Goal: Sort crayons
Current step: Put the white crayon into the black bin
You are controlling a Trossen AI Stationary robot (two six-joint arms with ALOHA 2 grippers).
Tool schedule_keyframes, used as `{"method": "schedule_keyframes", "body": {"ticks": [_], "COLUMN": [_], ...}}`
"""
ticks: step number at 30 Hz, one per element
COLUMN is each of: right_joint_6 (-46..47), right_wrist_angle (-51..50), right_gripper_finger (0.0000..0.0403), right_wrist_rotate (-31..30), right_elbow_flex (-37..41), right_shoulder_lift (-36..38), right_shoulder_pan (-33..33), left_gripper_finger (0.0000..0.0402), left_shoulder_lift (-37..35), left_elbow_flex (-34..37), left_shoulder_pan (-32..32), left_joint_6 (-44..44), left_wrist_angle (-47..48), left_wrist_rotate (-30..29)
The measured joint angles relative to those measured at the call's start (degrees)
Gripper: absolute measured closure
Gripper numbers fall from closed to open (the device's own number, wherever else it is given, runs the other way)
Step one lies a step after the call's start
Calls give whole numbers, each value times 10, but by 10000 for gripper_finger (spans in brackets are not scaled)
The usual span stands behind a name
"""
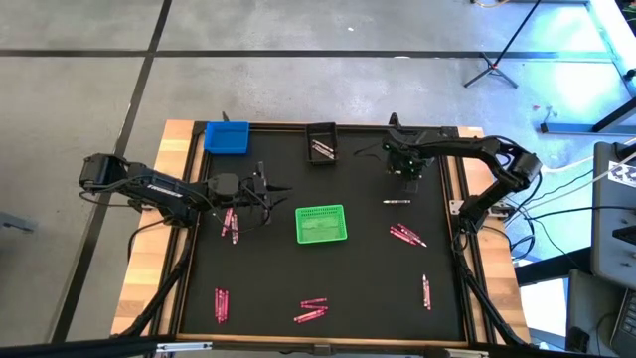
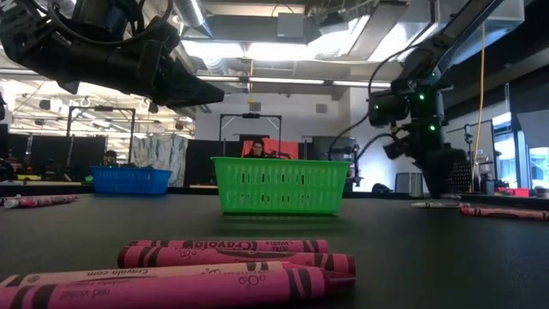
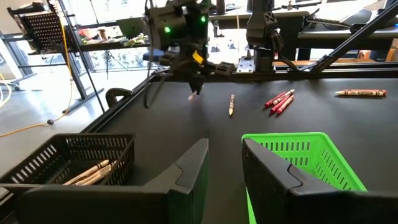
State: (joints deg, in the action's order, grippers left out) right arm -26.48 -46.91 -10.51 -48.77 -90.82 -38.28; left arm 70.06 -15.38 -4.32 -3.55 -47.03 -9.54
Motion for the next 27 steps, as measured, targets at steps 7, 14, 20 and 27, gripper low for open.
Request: {"method": "schedule_keyframes", "body": {"ticks": [7,14,20,27], "right_joint_6": [39,151,218,277], "right_wrist_angle": [5,145,292,466], "right_gripper_finger": [391,378,374,373], "right_wrist_rotate": [43,159,192,261], "right_elbow_flex": [-75,-113,-113,-113], "right_shoulder_lift": [2,2,-14,-75], "right_shoulder_pan": [0,1,1,19], "left_gripper_finger": [312,312,312,312], "left_shoulder_lift": [0,0,0,0], "left_elbow_flex": [0,0,0,0], "left_shoulder_pan": [0,0,1,2], "left_joint_6": [0,0,-19,-30], "left_wrist_angle": [-1,-3,-3,-4], "left_wrist_rotate": [0,0,2,22]}}
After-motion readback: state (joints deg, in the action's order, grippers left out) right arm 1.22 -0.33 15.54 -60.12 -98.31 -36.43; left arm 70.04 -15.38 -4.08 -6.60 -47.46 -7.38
